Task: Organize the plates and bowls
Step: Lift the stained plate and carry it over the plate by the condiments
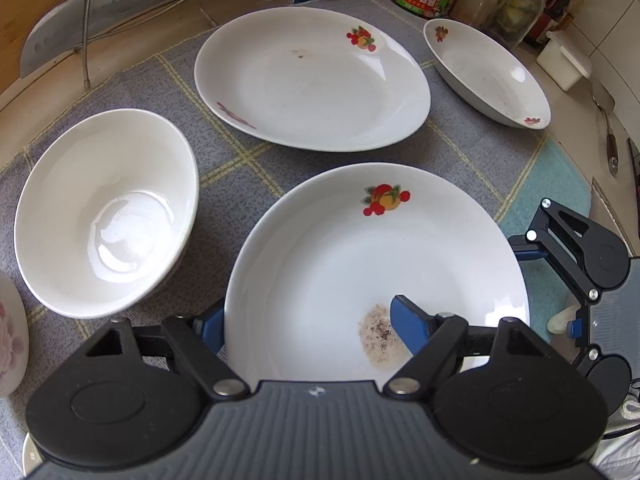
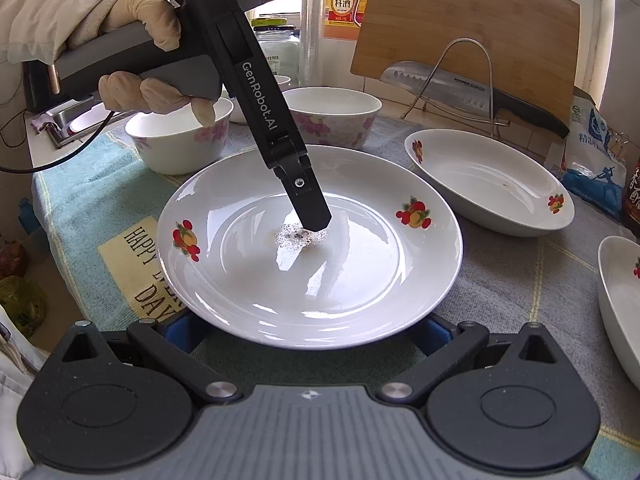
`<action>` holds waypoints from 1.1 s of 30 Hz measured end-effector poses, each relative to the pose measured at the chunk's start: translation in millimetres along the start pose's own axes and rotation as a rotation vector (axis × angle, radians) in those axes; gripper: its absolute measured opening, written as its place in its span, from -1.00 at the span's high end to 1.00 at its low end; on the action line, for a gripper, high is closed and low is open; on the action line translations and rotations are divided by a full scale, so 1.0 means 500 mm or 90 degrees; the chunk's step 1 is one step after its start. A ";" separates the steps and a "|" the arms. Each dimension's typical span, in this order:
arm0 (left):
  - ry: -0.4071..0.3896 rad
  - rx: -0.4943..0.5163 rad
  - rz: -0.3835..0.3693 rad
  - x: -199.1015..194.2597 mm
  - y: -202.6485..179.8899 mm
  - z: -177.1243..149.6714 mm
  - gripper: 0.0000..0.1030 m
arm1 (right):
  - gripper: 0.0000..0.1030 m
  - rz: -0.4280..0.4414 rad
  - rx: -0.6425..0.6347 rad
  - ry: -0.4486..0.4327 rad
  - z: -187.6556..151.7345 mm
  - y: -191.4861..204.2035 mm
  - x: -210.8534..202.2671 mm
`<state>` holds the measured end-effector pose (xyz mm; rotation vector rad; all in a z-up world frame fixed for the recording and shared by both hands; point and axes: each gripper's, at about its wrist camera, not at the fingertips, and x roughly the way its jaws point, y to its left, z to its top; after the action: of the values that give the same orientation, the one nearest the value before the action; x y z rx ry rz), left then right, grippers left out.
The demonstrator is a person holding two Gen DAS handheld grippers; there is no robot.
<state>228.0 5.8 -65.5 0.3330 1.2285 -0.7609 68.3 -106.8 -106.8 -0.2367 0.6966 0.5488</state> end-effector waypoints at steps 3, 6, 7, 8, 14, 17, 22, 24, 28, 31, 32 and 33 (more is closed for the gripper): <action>0.002 -0.007 -0.006 0.001 0.001 0.001 -0.58 | -1.00 -0.003 0.000 0.002 0.001 0.001 0.000; 0.003 -0.012 -0.011 0.001 0.003 0.000 -0.57 | -1.00 -0.006 0.000 0.004 0.002 0.002 0.001; 0.003 -0.010 -0.010 0.002 0.001 0.001 -0.57 | -1.00 -0.007 0.000 0.005 0.002 0.002 0.001; 0.004 -0.009 -0.008 0.002 0.000 0.000 -0.57 | -1.00 -0.008 0.000 0.005 0.002 0.002 0.001; -0.002 -0.010 -0.015 -0.005 -0.005 0.002 -0.57 | -1.00 -0.013 -0.003 0.014 0.002 0.001 -0.003; -0.006 -0.004 -0.015 -0.011 -0.013 0.006 -0.56 | -1.00 -0.013 -0.005 0.013 0.002 -0.004 -0.014; -0.017 -0.002 -0.018 -0.027 -0.029 0.023 -0.56 | -1.00 -0.011 0.000 0.009 0.005 -0.019 -0.035; -0.021 0.001 -0.017 -0.033 -0.039 0.033 -0.56 | -1.00 -0.014 -0.004 0.009 0.006 -0.024 -0.044; -0.028 0.006 -0.018 -0.043 -0.058 0.053 -0.56 | -1.00 -0.008 0.005 0.006 0.007 -0.045 -0.063; -0.033 0.012 -0.018 -0.045 -0.073 0.075 -0.56 | -1.00 -0.012 0.003 0.000 0.009 -0.062 -0.077; -0.035 0.014 -0.018 -0.045 -0.077 0.083 -0.56 | -1.00 -0.015 0.003 -0.001 0.008 -0.068 -0.081; -0.038 0.017 -0.019 -0.044 -0.085 0.093 -0.57 | -1.00 -0.018 0.004 -0.003 0.008 -0.074 -0.086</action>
<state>229.9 -45.4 -22.9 0.3129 1.1706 -0.8074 63.7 -153.3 -74.6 -0.2382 0.6894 0.5199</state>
